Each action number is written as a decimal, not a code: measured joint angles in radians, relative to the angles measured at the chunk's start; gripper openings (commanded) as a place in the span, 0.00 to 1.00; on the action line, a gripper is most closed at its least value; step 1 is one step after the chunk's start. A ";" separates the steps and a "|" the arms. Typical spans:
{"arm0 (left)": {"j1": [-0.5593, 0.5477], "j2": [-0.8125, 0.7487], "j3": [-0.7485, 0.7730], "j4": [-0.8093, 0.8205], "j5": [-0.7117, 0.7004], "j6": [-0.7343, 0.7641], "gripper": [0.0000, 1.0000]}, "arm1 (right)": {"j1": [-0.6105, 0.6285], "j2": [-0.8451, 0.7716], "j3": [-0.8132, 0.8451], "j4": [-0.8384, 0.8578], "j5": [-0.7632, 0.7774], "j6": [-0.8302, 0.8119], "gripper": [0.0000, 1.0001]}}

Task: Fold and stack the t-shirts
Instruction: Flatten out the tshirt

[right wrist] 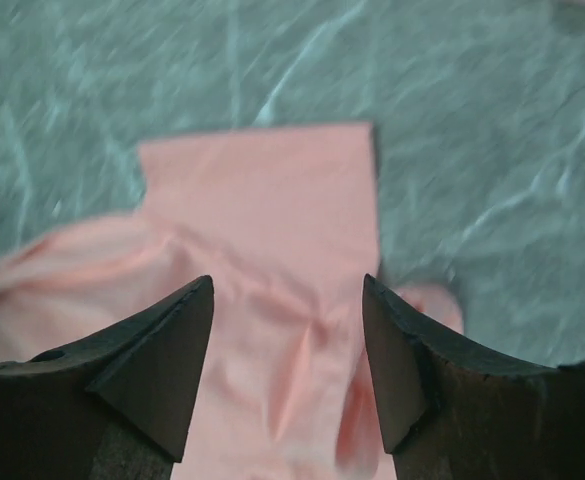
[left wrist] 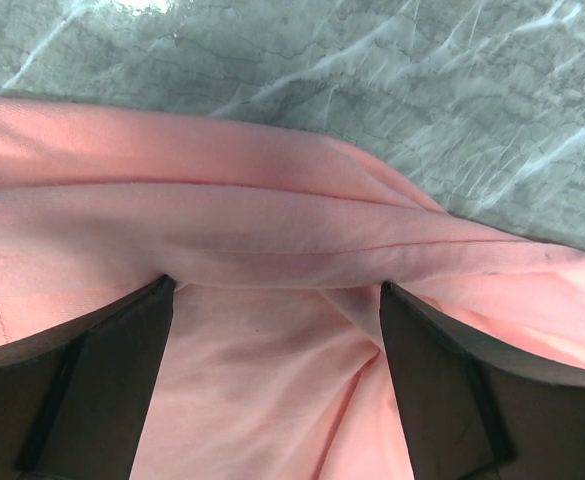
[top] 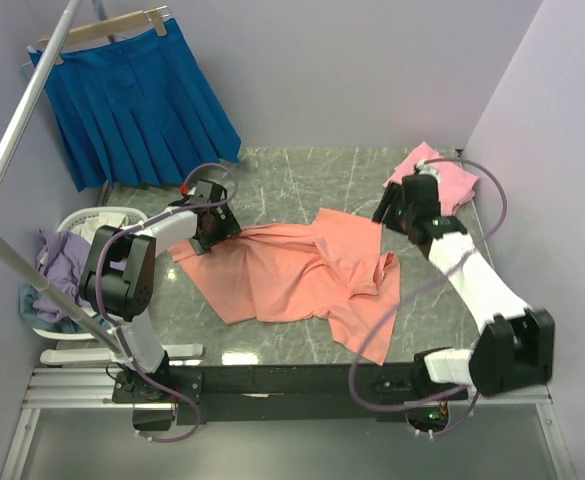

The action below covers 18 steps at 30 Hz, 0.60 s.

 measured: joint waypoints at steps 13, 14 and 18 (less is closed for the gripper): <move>0.000 -0.075 -0.038 -0.058 -0.083 -0.001 0.94 | -0.127 0.470 0.095 0.106 -0.113 -0.019 0.63; 0.000 -0.080 -0.039 -0.061 -0.089 0.000 0.94 | -0.130 0.478 0.104 0.106 -0.118 -0.020 0.63; 0.000 -0.086 -0.040 -0.076 -0.106 -0.001 0.94 | -0.146 0.527 0.154 0.133 -0.141 -0.023 0.64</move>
